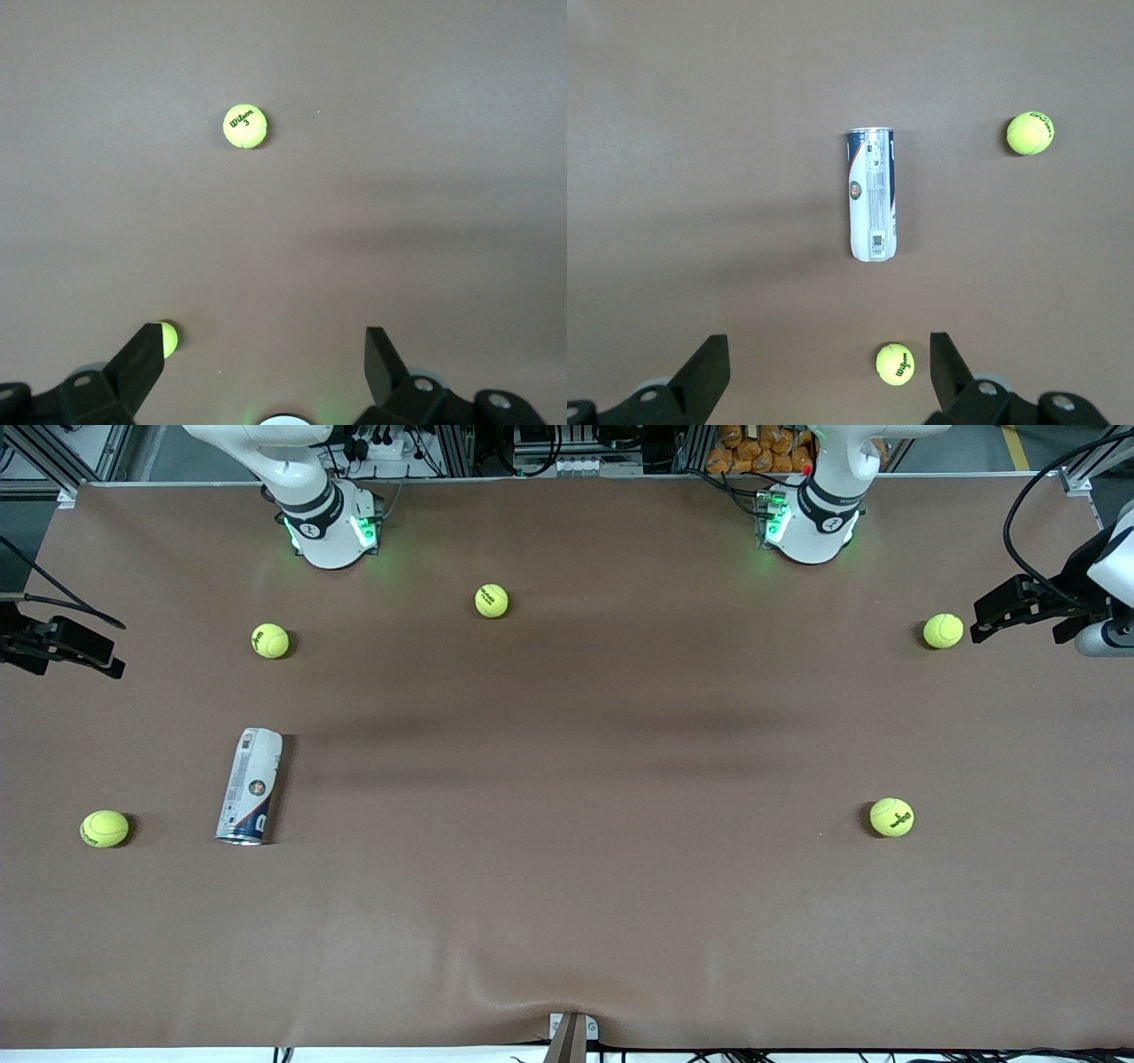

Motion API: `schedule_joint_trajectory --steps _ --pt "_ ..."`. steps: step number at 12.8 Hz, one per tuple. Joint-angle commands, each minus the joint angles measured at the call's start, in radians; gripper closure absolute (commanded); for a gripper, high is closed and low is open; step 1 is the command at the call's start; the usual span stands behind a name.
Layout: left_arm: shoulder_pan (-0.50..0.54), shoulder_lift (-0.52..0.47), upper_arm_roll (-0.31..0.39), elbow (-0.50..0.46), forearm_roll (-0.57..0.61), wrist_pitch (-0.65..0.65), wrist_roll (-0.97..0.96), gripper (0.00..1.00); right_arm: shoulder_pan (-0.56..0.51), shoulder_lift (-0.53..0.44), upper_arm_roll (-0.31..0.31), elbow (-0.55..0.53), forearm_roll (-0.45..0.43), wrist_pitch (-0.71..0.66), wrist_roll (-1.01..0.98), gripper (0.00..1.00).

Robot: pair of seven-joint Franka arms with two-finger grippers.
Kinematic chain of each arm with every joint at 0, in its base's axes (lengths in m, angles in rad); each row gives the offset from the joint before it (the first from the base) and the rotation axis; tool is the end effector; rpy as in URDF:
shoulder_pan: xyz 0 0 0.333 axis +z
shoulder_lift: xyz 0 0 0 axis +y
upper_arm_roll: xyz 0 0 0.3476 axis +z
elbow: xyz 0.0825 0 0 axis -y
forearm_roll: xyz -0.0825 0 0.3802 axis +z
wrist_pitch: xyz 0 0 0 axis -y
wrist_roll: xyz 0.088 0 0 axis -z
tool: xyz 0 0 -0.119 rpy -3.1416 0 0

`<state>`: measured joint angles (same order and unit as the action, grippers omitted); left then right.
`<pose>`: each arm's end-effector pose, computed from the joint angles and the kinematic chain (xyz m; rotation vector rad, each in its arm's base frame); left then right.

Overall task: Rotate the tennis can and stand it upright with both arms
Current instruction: 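Reach the right gripper down to the lying white-blue tennis can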

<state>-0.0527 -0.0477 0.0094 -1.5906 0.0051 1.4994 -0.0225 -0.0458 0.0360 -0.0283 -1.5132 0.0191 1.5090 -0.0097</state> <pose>0.5259 -0.0220 0.6545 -3.1346 0.0322 0.0679 0.5551 -0.0385 0.6457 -3.1197 0.0992 0.0615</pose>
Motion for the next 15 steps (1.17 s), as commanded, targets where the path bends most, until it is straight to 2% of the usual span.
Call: schedule_joint_trajectory --steps 1,10,13,15 --pt "0.005 0.006 0.000 0.021 -0.005 -0.013 0.010 0.00 -0.026 -0.010 0.018 0.001 -0.001 -0.003 -0.021 0.00" --pt "0.004 0.011 0.004 0.021 -0.005 -0.013 -0.004 0.00 -0.031 0.016 0.007 -0.015 -0.001 0.022 -0.056 0.00" --pt "0.004 0.011 0.004 0.021 0.000 -0.014 0.003 0.00 -0.034 0.053 0.007 -0.054 -0.001 0.075 -0.056 0.00" --pt "0.004 0.012 0.004 0.021 0.000 -0.015 0.006 0.00 -0.032 0.084 0.007 -0.115 -0.001 0.176 -0.059 0.00"
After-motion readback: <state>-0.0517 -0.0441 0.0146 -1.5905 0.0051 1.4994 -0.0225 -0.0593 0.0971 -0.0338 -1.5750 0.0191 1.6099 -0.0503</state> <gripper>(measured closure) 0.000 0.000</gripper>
